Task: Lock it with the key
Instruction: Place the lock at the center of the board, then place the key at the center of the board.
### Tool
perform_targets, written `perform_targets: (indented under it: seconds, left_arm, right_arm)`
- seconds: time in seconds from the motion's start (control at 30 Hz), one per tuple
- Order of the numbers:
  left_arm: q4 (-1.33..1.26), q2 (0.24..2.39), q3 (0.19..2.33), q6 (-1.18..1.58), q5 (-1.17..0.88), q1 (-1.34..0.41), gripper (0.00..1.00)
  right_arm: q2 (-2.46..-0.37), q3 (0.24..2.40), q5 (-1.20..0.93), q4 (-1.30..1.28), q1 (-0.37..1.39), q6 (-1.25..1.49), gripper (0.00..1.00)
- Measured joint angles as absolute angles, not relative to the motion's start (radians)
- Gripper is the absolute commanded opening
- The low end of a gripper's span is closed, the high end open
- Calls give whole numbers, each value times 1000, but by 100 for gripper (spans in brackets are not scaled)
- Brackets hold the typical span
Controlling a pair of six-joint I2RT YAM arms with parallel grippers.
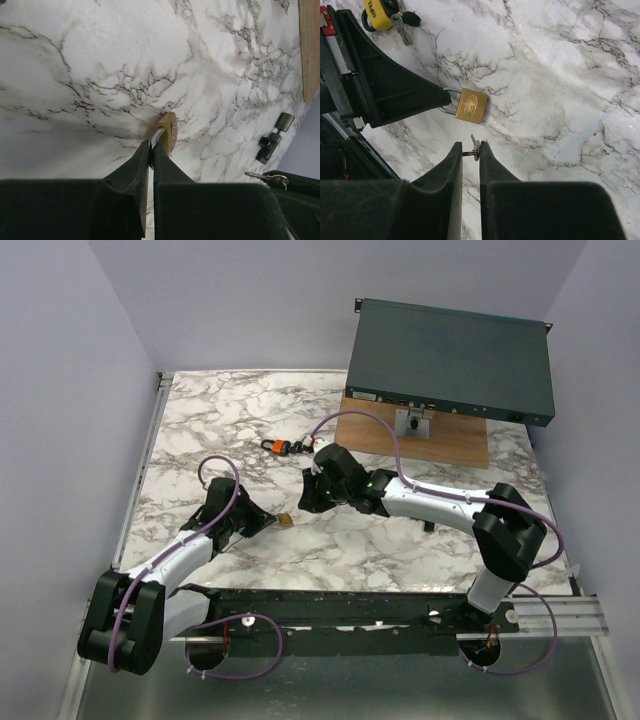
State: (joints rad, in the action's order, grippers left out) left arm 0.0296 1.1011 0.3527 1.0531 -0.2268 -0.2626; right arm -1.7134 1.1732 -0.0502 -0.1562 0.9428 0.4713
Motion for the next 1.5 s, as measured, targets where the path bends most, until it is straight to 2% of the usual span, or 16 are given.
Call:
perform_targets:
  seconds: [0.1,0.23,0.53,0.87,1.1,1.27,1.33,1.43,1.5]
  left_arm:
    - [55,1113,360,1056,-202,-257,36]
    - [112,1115,366,1067,-163,-253,49]
    - [208,1034,418,1060,-149,-250,70]
    - [370,830,639,965,-108,-216,76]
    - [421,784,652,942,-119,-151,76]
    - [430,783,652,938,-143,-136,76]
    - [432,779,652,936,-152,-130,76]
    - [433,773,652,934,-163,-121,76]
    - [433,772,652,931,-171,-117,76]
  right_arm:
    - [-1736,1179,-50,-150,949,474,1]
    - [-1769,1202,-51,-151,960,478,1]
    - [-1838,1279,-43,-158,995,477,1]
    - [-1981,1401,13,-198,1064,470,1]
    - [-2033,1430,34,-238,1071,470,1]
    - [-2057,1457,39,-242,1073,470,5]
    - [-2060,1462,39,-244,1073,470,9]
    - [-2069,1477,39,-249,1073,470,25]
    - [-2069,1481,40,-254,1073,469,31]
